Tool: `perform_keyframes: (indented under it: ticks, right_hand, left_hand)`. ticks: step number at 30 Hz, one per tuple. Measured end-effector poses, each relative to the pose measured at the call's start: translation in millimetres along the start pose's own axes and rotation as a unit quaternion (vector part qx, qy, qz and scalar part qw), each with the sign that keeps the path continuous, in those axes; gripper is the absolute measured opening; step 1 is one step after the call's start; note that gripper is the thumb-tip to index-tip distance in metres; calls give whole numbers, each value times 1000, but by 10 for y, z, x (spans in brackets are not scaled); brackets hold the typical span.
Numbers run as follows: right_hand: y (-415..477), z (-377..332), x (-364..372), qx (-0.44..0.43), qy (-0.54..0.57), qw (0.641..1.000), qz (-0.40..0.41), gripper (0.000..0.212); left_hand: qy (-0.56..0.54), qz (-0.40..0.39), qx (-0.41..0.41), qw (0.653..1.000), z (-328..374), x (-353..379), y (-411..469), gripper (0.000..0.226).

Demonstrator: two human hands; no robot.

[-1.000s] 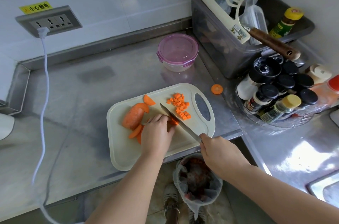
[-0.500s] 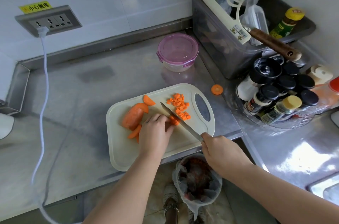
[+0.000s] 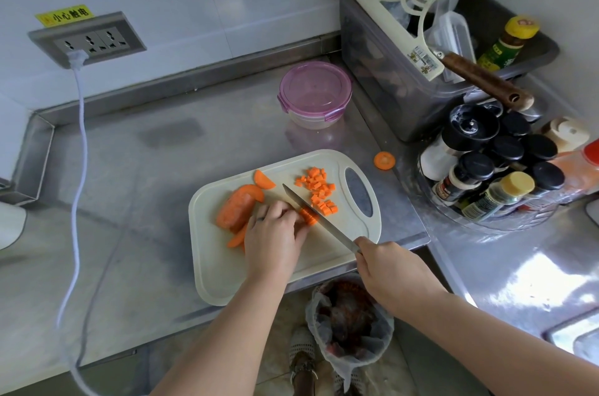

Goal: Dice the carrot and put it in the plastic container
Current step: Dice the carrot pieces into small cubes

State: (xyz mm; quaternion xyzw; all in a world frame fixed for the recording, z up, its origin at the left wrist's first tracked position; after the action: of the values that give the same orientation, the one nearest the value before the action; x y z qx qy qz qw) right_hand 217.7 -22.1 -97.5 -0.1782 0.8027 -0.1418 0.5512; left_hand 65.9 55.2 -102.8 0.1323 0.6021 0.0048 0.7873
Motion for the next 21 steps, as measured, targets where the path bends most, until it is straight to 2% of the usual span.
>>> perform_keyframes:
  ticks: [9, 16, 21]
  right_hand:
    - [41, -6, 60, 12, -13, 999, -28, 24]
    - [76, 2, 148, 27, -40, 997, -52, 36]
    - [105, 9, 163, 36, -47, 996, -62, 36]
  left_hand:
    - [34, -13, -12, 999, 12, 33, 22, 23]
    - [40, -13, -22, 999, 10, 20, 44, 29]
    - [35, -23, -20, 999, 1, 48, 46, 28]
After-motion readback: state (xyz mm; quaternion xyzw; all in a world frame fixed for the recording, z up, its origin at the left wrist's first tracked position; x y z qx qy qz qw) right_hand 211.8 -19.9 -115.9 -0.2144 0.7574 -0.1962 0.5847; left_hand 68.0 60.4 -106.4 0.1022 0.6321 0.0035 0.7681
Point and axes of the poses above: each hand's wrist, its own y-axis towards the middle knuckle, its own x-axis out of the palm, z = x × y, the point moved 8 cm from there along y, towards the middle knuckle, and after that the axes turned 5 degrees about -x, right-handed, at the moved point
